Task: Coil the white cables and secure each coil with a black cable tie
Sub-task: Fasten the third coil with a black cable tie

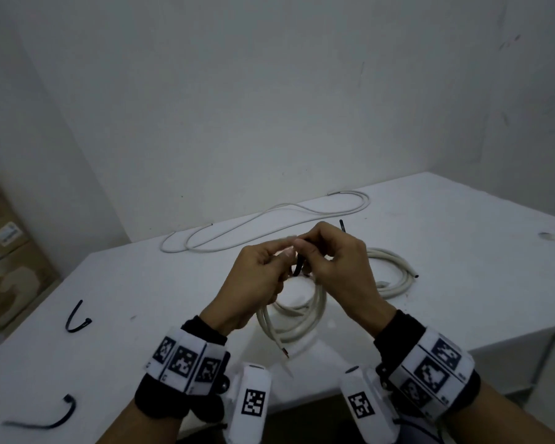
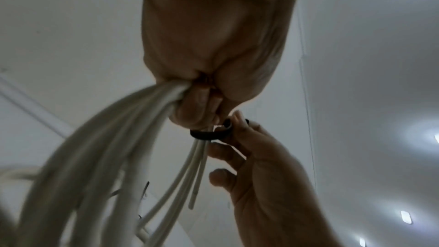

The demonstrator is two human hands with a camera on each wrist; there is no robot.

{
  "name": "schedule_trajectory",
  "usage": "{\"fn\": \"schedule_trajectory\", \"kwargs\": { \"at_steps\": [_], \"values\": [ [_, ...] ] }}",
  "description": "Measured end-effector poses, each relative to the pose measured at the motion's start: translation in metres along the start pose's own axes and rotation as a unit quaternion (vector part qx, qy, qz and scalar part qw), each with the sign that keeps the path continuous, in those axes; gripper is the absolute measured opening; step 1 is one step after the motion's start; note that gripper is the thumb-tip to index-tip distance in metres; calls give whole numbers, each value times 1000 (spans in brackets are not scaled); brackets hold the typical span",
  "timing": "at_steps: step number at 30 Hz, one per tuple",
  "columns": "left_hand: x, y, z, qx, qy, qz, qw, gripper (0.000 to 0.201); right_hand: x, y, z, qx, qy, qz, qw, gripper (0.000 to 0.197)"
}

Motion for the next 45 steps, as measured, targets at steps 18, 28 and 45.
{"fn": "schedule_trajectory", "kwargs": {
  "at_steps": [18,28,45],
  "values": [
    [11,-7,-1,-88,54,-32,994,11,-7,16,31,25,86,-1,996,30],
    [21,-2,-9,-147,44,-4,988,23,-13,33,56,3,65,-8,998,27],
    [34,-5,-16,-114,48,2,992,36,-21,4,70,70,64,-53,994,30]
  ]
}}
Point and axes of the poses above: each hand's wrist, its own z-axis towards the middle knuckle, its own x-axis out of the palm, y = z × x, the point moved 4 cm from there along z, towards the middle knuckle, and after that the axes turned 1 degree about x, right-handed, at the moved point
